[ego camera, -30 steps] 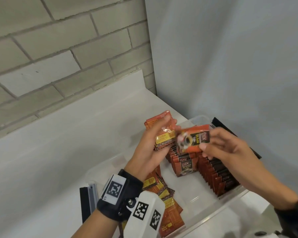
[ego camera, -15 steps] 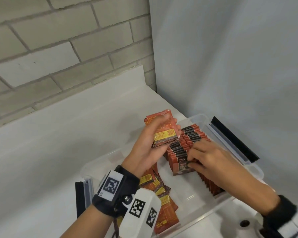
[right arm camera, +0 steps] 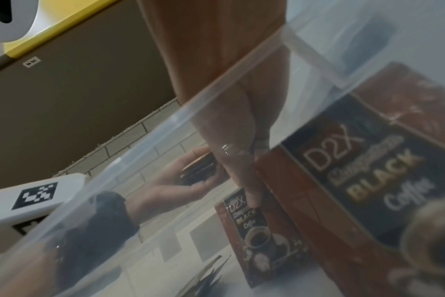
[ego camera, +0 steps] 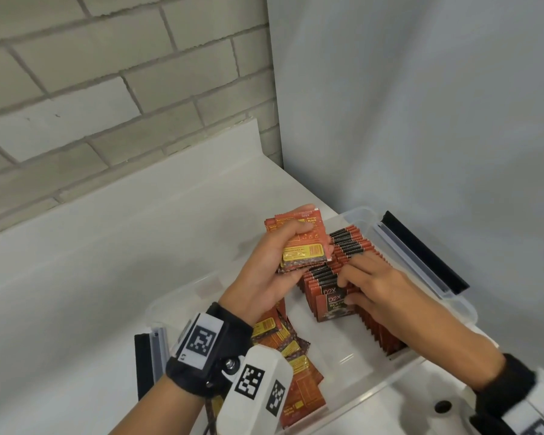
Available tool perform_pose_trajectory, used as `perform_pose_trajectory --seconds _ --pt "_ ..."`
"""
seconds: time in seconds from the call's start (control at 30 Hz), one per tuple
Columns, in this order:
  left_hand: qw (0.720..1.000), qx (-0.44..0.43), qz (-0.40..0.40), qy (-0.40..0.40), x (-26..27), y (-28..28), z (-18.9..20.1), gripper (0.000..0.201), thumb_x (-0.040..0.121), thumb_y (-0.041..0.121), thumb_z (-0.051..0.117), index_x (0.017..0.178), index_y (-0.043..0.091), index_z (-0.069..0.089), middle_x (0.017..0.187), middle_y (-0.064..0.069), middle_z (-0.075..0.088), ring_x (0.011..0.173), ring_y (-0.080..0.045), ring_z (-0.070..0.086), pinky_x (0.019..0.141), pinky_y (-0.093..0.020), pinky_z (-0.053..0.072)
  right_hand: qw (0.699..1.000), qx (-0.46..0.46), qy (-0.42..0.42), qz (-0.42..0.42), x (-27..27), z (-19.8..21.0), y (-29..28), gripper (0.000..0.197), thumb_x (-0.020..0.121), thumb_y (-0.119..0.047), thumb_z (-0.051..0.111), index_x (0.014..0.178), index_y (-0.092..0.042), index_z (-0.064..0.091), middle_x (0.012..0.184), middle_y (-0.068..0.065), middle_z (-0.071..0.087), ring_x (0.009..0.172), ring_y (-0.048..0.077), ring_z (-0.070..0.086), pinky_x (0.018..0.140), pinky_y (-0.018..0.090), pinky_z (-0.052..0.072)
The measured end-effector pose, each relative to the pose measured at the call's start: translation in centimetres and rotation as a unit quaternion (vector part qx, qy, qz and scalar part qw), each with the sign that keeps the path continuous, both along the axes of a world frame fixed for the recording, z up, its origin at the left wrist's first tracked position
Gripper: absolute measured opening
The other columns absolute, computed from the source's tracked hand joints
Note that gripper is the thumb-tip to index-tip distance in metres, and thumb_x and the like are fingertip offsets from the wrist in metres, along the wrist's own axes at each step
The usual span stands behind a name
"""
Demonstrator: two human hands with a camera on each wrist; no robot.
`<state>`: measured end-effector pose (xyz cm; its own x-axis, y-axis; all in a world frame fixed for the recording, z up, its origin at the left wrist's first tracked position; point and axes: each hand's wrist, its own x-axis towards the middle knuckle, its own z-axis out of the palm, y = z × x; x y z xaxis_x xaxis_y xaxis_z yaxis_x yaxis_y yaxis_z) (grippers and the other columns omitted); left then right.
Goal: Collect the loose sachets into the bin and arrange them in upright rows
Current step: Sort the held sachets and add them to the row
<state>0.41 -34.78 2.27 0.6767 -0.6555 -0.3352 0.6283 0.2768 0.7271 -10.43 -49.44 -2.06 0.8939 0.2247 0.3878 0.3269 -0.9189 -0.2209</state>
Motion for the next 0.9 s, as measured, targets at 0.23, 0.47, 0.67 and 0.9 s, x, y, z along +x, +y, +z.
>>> perform_pose_trajectory --seconds 0.23,0.47,0.67,0.9 --pt "1.000 -0.003 -0.010 -0.022 0.0 0.1 0.0 0.033 0.087 0.007 0.060 0.118 0.016 0.065 0.096 -0.005 0.072 0.084 -0.016 0.071 0.070 -0.025 0.057 0.999 0.048 0.010 -0.010 0.0 0.1 -0.1 0.041 0.047 -0.007 0.093 0.073 -0.015 0.062 0.079 -0.005 0.062 0.069 0.007 0.060 0.060 0.018 0.053" --pt "0.997 -0.013 -0.044 -0.058 0.0 -0.1 -0.2 0.044 0.076 0.006 0.067 0.119 0.017 0.062 0.103 -0.009 0.070 0.093 -0.024 0.069 0.075 -0.031 0.058 0.867 0.459 0.167 -0.099 -1.3 2.5 -0.8 0.038 0.066 -0.037 0.076 0.098 -0.021 0.064 0.082 -0.002 0.071 0.076 0.007 0.066 0.073 0.017 0.053" --pt "0.993 0.004 -0.093 -0.075 -0.4 -0.4 -0.5 0.040 0.071 0.008 0.070 0.110 0.019 0.066 0.102 -0.009 0.071 0.095 -0.026 0.069 0.078 -0.033 0.058 0.810 0.547 0.200 -0.072 -1.3 3.0 -1.0 0.026 0.075 -0.019 0.070 0.100 -0.015 0.068 0.088 -0.001 0.075 0.087 0.012 0.071 0.078 0.016 0.052" --pt "0.990 0.050 -0.124 -0.050 -0.3 -0.1 -0.2 0.063 0.075 0.061 0.048 0.116 0.015 0.062 0.110 -0.012 0.070 0.102 -0.024 0.067 0.088 -0.032 0.054 0.800 0.585 0.099 -0.087 -1.6 3.0 -1.0 0.011 0.075 -0.019 0.071 0.079 -0.028 0.073 0.085 -0.001 0.074 0.080 0.015 0.068 0.076 0.016 0.052"
